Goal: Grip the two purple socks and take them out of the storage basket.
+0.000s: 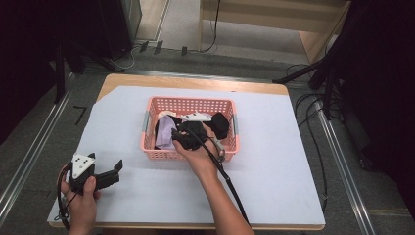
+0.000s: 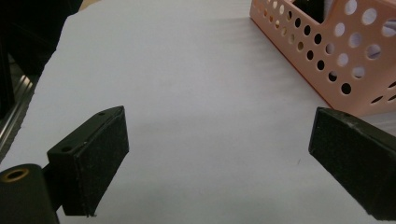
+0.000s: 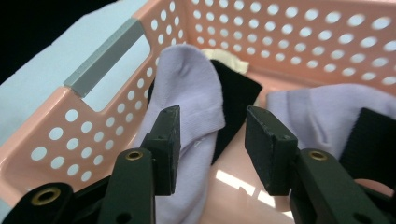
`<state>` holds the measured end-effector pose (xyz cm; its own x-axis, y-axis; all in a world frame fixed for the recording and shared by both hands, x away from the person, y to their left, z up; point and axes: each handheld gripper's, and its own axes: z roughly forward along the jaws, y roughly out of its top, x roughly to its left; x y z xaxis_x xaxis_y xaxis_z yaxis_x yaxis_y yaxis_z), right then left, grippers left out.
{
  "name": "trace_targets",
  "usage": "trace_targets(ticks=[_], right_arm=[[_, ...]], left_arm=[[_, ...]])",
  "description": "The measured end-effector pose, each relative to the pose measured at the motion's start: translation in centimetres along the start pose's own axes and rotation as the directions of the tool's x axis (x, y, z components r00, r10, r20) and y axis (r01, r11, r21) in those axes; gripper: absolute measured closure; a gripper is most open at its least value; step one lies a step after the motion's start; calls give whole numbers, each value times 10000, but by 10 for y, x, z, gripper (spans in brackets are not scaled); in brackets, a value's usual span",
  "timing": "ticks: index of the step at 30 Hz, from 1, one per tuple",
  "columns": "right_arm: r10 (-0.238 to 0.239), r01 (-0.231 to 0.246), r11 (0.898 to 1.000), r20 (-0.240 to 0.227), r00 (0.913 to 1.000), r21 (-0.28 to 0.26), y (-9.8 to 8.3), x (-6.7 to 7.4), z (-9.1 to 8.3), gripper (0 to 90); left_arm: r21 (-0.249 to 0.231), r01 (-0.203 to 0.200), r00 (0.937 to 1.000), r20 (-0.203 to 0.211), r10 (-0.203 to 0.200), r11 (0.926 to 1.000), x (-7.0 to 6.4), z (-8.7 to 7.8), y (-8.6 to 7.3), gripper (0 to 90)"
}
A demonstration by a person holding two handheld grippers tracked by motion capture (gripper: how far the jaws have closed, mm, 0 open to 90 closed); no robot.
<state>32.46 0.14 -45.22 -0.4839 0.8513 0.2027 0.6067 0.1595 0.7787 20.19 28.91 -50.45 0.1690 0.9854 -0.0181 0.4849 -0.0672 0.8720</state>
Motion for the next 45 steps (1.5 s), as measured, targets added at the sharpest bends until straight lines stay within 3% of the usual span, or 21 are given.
trace_targets(ticks=[5,9,12,16,17,19,21,22,24,25,27,29,31,34,35,36,39,40,42,45], right_arm=[[202,-203,9979,21,9998,612,3,7,12,552],[719,-732,9890,150,9973,1283,4,8,20,512],[1462,-1474,9717,200,9891,1845,7,6,25,449],[1859,-1903,9507,411,9817,2450,8,6,35,392],[1859,-1903,9507,411,9817,2450,8,6,35,392],[1931,-1996,9394,510,9799,2788,10,5,39,393],[2138,-2185,9218,501,9756,3202,11,5,43,393],[2138,-2185,9218,501,9756,3202,11,5,43,393],[2320,-2374,9055,582,9710,3518,11,6,48,413],[2320,-2374,9055,582,9710,3518,11,6,48,413],[2305,-2447,8940,832,9695,3753,12,7,50,463],[2205,-2342,8987,796,9721,3708,12,7,51,545],[2397,-2495,8920,735,9681,3770,12,8,50,629],[2503,-2537,8930,583,9664,3716,13,7,47,750],[2352,-2445,8983,704,9694,3650,13,8,46,824],[2352,-2445,8983,704,9694,3650,13,8,46,824],[2009,-2141,9162,740,9768,3388,12,7,45,879],[2055,-2198,9180,782,9755,3301,12,7,43,881],[2247,-2308,9326,542,9729,2776,13,5,37,886],[2447,-2453,9372,336,9690,2479,14,3,33,888]], left_arm=[[23,-8,10000,4,8,10000,0,0,0,56],[35,-32,10000,6,32,10000,0,0,0,56],[41,-37,10000,9,37,10000,0,0,0,56],[43,-41,10000,13,41,10000,0,0,0,56],[42,-40,10000,12,40,10000,0,0,0,56],[38,-37,10000,13,37,10000,0,0,0,56],[61,-47,10000,15,47,10000,0,0,0,56],[61,-39,10000,12,39,10000,0,0,0,56],[51,-55,10000,10,55,10000,-1,1,0,56],[65,-56,10000,4,56,10000,-1,1,0,56],[58,-60,10000,6,60,10000,-1,0,0,56],[62,-60,10000,9,60,10000,-1,0,0,56],[67,-61,10000,-3,61,10000,-1,0,0,56],[68,-52,10000,-3,52,10000,-1,0,0,56],[61,-47,10000,15,47,10000,0,0,0,56],[61,-47,10000,15,47,10000,0,0,0,56],[63,-46,10000,15,46,10000,0,0,0,56],[62,-30,10000,14,30,10000,0,0,0,56],[61,-36,10000,16,36,10000,0,0,0,56],[59,-41,10000,13,41,10000,0,0,0,56]])
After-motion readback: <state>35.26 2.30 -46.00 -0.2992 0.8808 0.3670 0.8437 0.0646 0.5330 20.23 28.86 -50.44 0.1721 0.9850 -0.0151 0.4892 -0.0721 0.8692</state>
